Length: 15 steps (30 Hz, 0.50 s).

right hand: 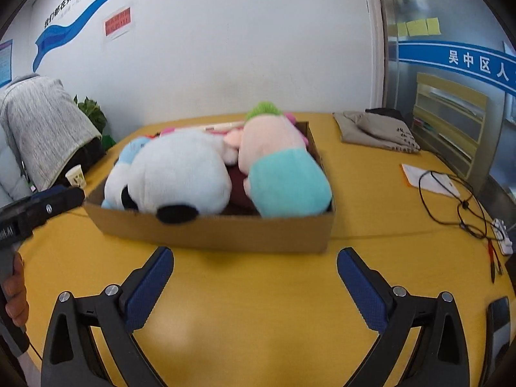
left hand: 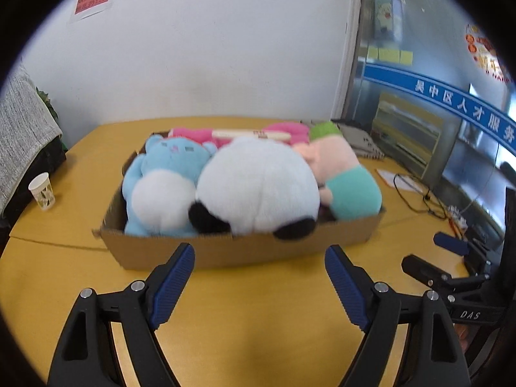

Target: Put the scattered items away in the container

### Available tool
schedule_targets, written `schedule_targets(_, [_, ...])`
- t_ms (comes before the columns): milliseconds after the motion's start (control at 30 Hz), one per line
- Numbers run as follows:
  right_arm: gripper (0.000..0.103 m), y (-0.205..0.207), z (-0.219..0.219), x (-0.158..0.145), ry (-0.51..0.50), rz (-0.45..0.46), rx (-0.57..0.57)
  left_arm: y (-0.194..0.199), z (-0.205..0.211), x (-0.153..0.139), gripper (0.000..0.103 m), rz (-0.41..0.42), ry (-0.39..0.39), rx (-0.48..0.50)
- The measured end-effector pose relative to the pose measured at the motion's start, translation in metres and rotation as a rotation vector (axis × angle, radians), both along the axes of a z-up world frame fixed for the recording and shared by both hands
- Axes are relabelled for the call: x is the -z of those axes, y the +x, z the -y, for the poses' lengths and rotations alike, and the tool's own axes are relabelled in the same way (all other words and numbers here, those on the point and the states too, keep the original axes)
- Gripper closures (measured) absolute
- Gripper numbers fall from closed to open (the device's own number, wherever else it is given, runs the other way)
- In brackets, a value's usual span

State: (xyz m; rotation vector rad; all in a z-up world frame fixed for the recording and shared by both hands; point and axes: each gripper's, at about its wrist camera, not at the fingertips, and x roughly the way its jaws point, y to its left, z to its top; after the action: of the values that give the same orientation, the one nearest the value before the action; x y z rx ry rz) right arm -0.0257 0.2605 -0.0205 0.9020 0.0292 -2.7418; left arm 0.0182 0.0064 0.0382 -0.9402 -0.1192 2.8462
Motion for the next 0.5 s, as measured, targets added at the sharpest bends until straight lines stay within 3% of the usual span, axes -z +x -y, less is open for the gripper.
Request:
schedule_targets(167, [0.000,0.010,0.001,0.007,0.031,0.007,-0.021,0.017,0.002,0.006,0.020,0.000,0.061,-0.051])
schedule_targets(500, [0.000,0.021,0.010,0.004,0.048,-0.031,-0.043,0.018,0.008,0.009,0.020,-0.021,0.016,-0.122])
